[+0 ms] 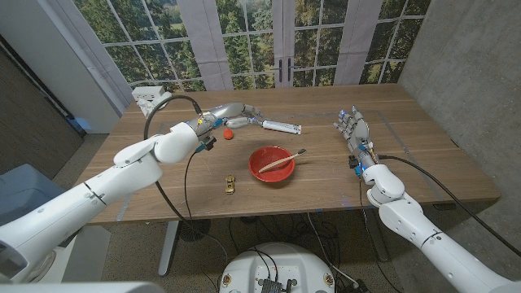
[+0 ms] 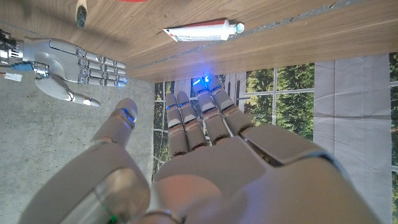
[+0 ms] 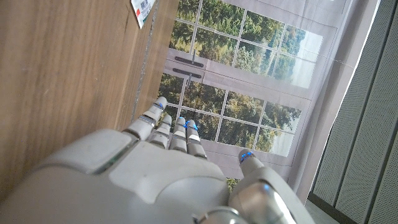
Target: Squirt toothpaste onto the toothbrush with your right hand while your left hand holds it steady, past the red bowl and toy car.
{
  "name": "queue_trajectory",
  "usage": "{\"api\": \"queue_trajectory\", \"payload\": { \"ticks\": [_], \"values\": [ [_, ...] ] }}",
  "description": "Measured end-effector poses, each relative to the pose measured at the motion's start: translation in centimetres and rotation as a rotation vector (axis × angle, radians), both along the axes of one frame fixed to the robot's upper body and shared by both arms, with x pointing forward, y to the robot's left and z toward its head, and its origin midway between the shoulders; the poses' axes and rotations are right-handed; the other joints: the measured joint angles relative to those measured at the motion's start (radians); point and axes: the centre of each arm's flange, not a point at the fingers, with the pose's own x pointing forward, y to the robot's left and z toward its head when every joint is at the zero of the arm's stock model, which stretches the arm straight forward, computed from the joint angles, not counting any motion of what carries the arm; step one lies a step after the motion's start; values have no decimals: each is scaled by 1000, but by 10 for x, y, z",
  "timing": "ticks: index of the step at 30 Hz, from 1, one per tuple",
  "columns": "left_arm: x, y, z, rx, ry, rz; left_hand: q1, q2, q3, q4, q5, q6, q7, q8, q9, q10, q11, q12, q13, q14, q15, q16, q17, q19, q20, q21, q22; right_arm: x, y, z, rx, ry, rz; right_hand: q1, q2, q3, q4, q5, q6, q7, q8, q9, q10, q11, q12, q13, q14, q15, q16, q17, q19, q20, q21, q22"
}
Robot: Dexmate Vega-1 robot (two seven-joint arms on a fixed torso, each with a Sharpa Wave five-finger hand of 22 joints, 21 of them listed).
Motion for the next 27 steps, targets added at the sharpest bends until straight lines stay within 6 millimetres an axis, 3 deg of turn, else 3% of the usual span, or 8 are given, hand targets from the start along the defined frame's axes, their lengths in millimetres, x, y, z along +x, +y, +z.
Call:
{"api": "queue_trajectory", "payload": {
  "ticks": [8, 12, 23, 27],
  "values": [
    [-3, -8, 4, 60, 4, 15, 72, -25, -30, 8, 0, 69, -2, 13, 0, 71, -16, 8, 1, 42, -4, 16, 2, 22, -1, 0, 0, -2, -1, -3, 7, -3, -2, 0, 0, 0, 0, 0, 0, 0, 0, 0, 0, 0, 0, 0, 0, 0, 0, 0, 0, 0, 0, 0],
    [-3, -11, 4, 87, 19, 20, 97, -34, -62, 13, 0, 126, 13, 20, 0, 117, 5, 15, 5, 81, -7, 33, 7, 37, -2, 0, 0, -3, -1, -4, 9, -4, -2, 0, 0, 0, 0, 0, 0, 0, 0, 0, 0, 0, 0, 0, 0, 0, 0, 0, 0, 0, 0, 0],
    [-3, -18, 8, 154, 72, 29, 129, -42, -98, 17, 0, 189, 36, 28, 0, 193, 18, 23, 5, 132, -16, 59, 17, 47, -1, 0, 0, -7, -1, -5, 9, -11, -4, 0, 0, 0, 0, 0, 0, 0, 0, 0, 0, 0, 0, 0, 0, 0, 0, 0, 0, 0, 0, 0],
    [-3, -20, 8, 177, 84, 37, 147, -46, -103, 12, 0, 196, 32, 28, 0, 204, 17, 27, 8, 145, -18, 71, 21, 46, 0, 0, 3, -8, -1, -6, 10, -14, -4, 0, 0, 0, 0, 0, 0, 0, 0, 0, 0, 0, 0, 0, 0, 0, 0, 0, 0, 0, 0, 0]
  ]
}}
